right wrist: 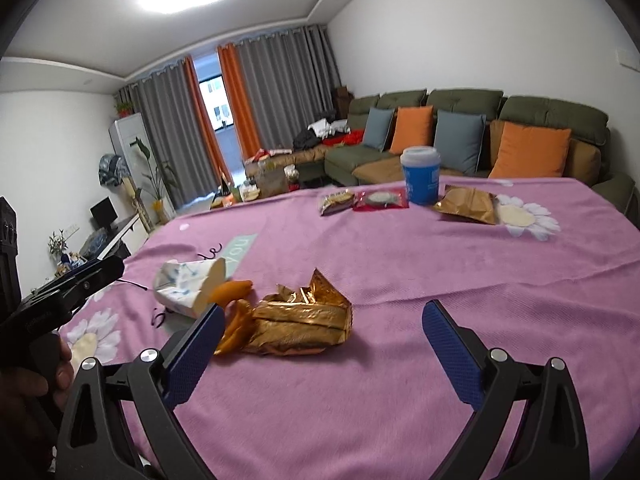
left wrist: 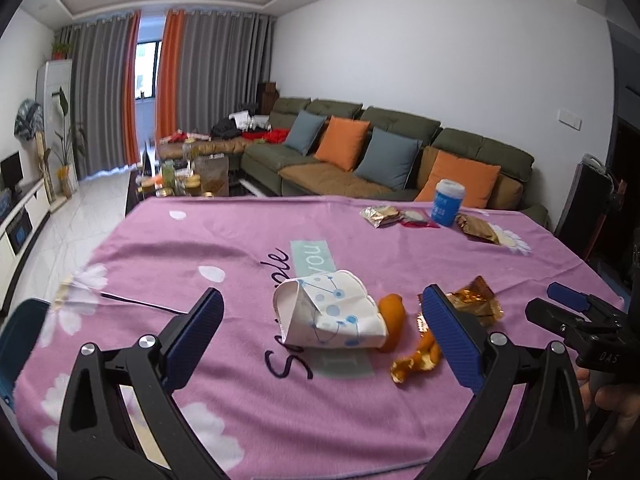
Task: Collect trash
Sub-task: 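Grasp the folded blue-dotted paper with the left gripper while the right grasps a gold wrapper, then carry the blue-dotted paper and gold wrapper over the teal bin and open both grippers, then move both grippers back over the table toward the orange peels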
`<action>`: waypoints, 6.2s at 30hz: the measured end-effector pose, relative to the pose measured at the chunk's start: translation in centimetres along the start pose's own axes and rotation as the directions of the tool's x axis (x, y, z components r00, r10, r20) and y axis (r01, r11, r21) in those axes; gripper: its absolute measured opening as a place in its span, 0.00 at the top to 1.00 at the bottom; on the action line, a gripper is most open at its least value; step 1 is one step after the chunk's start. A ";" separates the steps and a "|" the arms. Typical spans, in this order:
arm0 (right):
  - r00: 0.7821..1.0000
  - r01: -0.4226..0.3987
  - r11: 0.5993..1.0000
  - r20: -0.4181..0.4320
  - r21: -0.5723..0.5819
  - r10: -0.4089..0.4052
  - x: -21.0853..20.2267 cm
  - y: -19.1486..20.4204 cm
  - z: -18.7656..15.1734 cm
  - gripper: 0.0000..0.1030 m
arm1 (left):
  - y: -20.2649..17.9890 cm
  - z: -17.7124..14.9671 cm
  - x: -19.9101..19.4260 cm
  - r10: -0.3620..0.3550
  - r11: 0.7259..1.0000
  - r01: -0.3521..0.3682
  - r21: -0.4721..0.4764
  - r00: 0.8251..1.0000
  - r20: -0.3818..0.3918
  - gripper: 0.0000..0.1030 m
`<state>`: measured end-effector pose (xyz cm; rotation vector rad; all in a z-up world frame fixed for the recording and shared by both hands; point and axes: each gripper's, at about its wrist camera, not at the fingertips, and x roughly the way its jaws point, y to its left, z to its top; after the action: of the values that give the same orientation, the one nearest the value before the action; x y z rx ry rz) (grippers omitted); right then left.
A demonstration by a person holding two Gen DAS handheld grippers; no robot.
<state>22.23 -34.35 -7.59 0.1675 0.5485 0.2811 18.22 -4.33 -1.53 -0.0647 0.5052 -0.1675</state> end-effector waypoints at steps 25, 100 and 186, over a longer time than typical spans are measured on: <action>0.977 -0.074 0.997 -0.202 -0.021 0.068 6.6 -0.9 1.9 0.46 | -2.9 -0.5 10.6 0.067 0.997 -0.057 0.051 0.971 -0.229 0.23; 0.885 -0.432 0.801 -0.024 -0.415 0.465 -2.9 28.0 4.4 1.00 | 17.7 -2.9 -27.0 0.519 0.842 -0.455 -0.290 0.831 0.203 0.27; 0.898 -0.419 0.752 -0.106 -0.509 0.428 3.2 34.0 3.3 0.25 | 23.5 -3.6 -19.6 0.507 0.822 -0.453 -0.346 0.858 0.080 0.06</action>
<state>19.20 -1.36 1.47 -0.2437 0.3926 0.8664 2.96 22.15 2.28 -0.2605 0.3594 0.4207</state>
